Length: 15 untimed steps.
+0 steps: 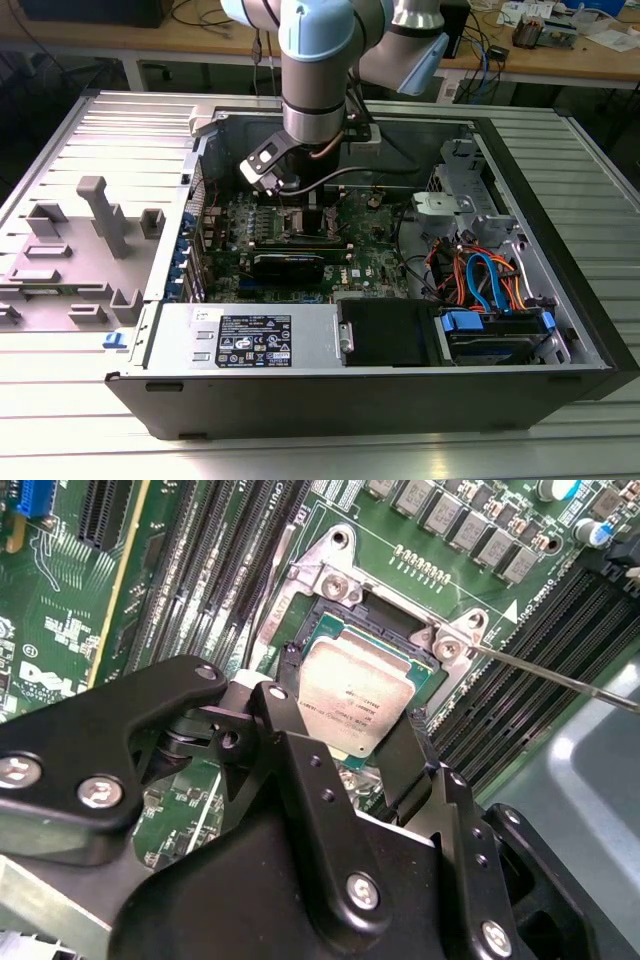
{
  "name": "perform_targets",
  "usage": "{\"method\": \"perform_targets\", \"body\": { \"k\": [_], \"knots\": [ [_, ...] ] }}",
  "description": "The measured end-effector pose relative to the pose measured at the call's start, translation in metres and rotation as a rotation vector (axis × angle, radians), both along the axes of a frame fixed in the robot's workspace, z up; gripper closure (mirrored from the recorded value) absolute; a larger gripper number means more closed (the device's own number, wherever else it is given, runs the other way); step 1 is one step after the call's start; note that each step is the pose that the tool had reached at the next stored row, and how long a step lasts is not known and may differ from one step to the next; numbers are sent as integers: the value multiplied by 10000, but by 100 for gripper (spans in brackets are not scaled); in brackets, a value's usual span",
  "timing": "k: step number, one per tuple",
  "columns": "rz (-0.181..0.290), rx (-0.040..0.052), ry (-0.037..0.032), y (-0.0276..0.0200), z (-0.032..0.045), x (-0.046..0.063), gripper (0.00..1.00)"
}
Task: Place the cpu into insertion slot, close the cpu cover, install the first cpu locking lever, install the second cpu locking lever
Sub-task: 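Place the cpu into insertion slot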
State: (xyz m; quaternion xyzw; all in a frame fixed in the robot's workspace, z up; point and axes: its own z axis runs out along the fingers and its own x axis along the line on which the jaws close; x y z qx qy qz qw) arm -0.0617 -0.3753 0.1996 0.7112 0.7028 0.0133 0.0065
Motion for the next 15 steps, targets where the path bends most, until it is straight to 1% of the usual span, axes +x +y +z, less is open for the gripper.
{"method": "perform_targets", "body": {
  "k": [15],
  "knots": [
    [-16,2,-2,0,-30,-4,45]
  ]
}}
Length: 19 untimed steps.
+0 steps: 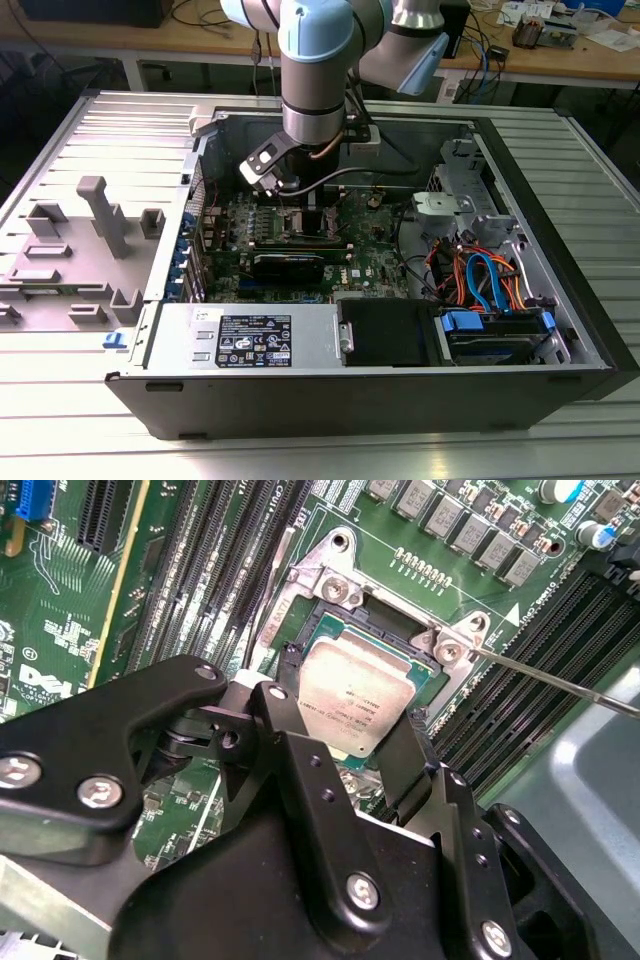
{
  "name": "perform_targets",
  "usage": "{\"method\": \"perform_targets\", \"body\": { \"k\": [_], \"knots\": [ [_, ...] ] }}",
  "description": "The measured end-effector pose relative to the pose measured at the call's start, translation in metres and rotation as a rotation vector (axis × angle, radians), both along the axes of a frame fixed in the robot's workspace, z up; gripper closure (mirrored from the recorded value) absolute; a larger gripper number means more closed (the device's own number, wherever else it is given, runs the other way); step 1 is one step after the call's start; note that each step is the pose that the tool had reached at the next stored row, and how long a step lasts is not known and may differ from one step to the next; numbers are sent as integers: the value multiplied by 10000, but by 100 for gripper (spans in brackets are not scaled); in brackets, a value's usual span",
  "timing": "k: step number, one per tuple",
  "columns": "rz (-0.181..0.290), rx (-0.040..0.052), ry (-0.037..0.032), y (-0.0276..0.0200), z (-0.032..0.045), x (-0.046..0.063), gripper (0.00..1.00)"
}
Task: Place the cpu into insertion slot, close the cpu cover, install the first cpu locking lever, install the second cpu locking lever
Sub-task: 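Place the cpu into insertion slot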
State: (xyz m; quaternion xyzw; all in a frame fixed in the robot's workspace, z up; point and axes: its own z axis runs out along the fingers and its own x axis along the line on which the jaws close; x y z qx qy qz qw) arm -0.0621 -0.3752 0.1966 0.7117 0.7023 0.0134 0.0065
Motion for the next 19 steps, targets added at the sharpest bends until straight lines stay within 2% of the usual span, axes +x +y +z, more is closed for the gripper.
{"method": "perform_targets", "body": {
  "k": [9,10,19],
  "knots": [
    [0,9,-6,2,-6,1,45],
    [0,2,-3,0,-3,0,38],
    [-1,6,-3,1,5,1,38]
  ]
}}
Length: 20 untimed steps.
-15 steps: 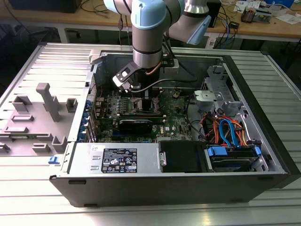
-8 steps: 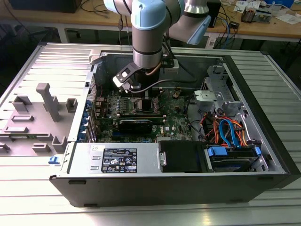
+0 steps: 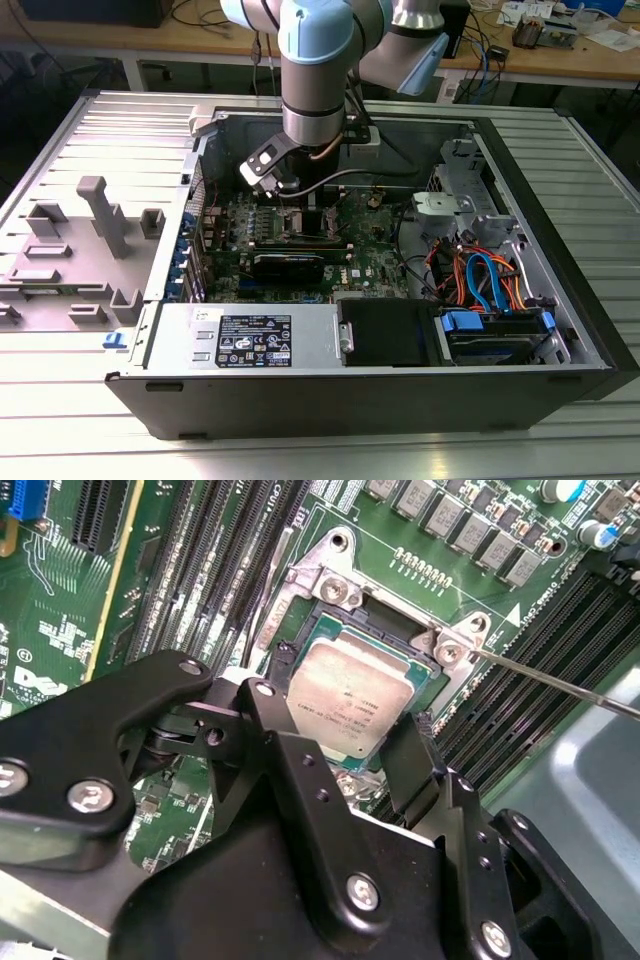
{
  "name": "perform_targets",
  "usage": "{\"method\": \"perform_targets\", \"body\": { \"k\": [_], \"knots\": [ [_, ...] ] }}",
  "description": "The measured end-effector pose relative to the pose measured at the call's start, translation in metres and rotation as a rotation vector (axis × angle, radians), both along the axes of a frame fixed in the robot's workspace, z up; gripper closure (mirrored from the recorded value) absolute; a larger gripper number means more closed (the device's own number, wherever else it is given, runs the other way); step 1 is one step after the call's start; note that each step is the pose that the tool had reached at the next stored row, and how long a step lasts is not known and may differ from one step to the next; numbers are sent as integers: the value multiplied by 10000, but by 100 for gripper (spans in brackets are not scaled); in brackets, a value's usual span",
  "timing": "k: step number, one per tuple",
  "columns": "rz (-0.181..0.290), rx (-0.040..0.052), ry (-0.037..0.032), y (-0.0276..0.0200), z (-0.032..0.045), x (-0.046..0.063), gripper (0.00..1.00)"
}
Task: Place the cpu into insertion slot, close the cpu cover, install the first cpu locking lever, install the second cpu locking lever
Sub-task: 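Place the cpu into insertion slot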
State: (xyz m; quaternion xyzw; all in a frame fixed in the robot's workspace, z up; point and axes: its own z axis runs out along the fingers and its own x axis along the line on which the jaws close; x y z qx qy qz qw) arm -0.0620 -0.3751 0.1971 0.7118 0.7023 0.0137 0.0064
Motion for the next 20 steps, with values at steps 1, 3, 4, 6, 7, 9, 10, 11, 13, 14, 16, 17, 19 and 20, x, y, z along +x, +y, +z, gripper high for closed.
{"method": "perform_targets", "body": {
  "k": [1,3,4,6,7,9,10,11,13,14,16,17,19,20],
  "knots": [
    [1,-3,2,-1,5,0,38],
    [1,-5,3,2,7,0,38],
    [-1,-6,3,8,7,-1,38],
    [0,-6,3,21,7,0,38],
    [2,-6,3,23,6,0,38],
    [2,-7,3,24,4,0,38],
    [0,-6,3,24,2,-1,38],
    [0,-7,4,24,1,-1,38],
    [1,-6,3,24,-1,-1,38],
    [1,-4,2,24,0,0,38],
    [1,-2,2,25,1,0,38],
    [0,-3,3,24,2,-1,38],
    [1,-8,5,24,0,-1,38],
    [0,-8,5,23,-1,-1,38]
  ]
}}
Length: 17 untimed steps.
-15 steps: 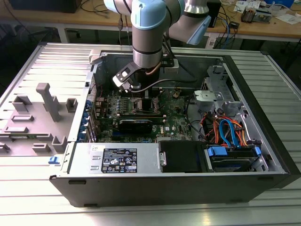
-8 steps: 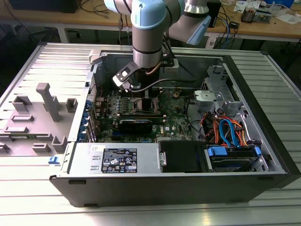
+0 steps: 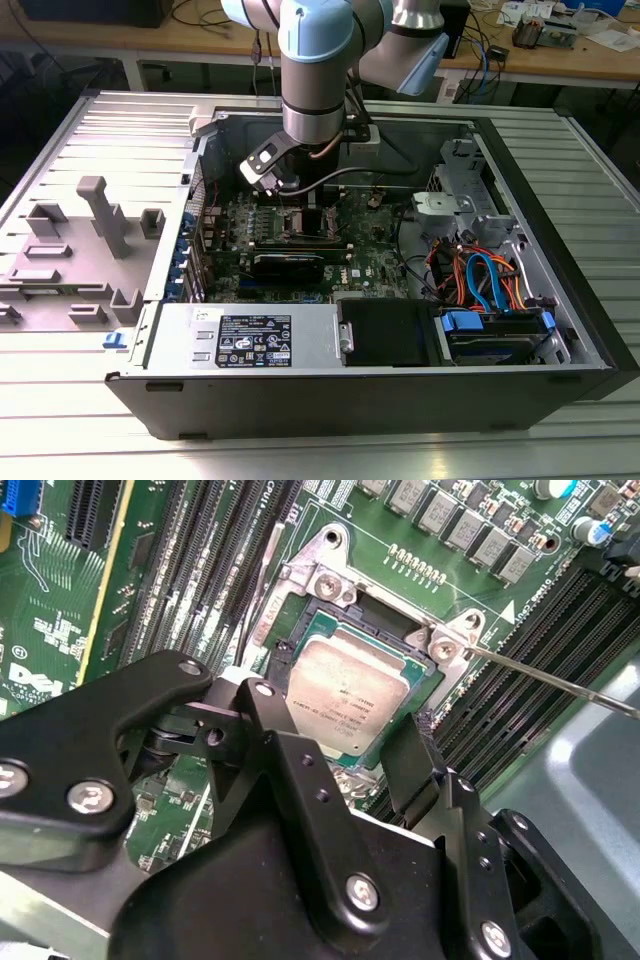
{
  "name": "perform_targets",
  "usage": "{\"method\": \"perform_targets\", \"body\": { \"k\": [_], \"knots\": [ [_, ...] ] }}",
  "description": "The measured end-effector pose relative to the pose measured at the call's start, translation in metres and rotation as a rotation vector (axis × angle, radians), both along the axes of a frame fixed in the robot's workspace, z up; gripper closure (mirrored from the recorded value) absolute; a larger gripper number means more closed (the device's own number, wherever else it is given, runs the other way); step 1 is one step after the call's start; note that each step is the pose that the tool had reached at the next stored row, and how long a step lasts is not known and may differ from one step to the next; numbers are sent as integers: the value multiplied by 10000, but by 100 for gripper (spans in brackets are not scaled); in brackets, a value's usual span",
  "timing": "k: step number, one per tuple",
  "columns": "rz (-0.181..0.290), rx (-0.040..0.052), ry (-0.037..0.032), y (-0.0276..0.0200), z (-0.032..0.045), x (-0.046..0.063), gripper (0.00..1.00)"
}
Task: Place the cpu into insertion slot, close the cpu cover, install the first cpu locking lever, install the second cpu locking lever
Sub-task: 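Place the cpu into insertion slot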
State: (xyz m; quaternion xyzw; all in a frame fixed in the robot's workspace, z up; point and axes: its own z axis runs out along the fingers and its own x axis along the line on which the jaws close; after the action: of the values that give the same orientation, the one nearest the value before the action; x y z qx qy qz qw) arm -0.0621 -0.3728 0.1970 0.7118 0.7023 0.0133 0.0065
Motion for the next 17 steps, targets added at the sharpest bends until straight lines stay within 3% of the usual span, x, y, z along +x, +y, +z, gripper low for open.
{"method": "perform_targets", "body": {
  "k": [3,4,17],
  "knots": [
    [-1,5,-3,1,-4,2,37],
    [0,4,-2,1,-4,3,31],
    [243,1,-2,10,-16,8,31]
  ]
}}
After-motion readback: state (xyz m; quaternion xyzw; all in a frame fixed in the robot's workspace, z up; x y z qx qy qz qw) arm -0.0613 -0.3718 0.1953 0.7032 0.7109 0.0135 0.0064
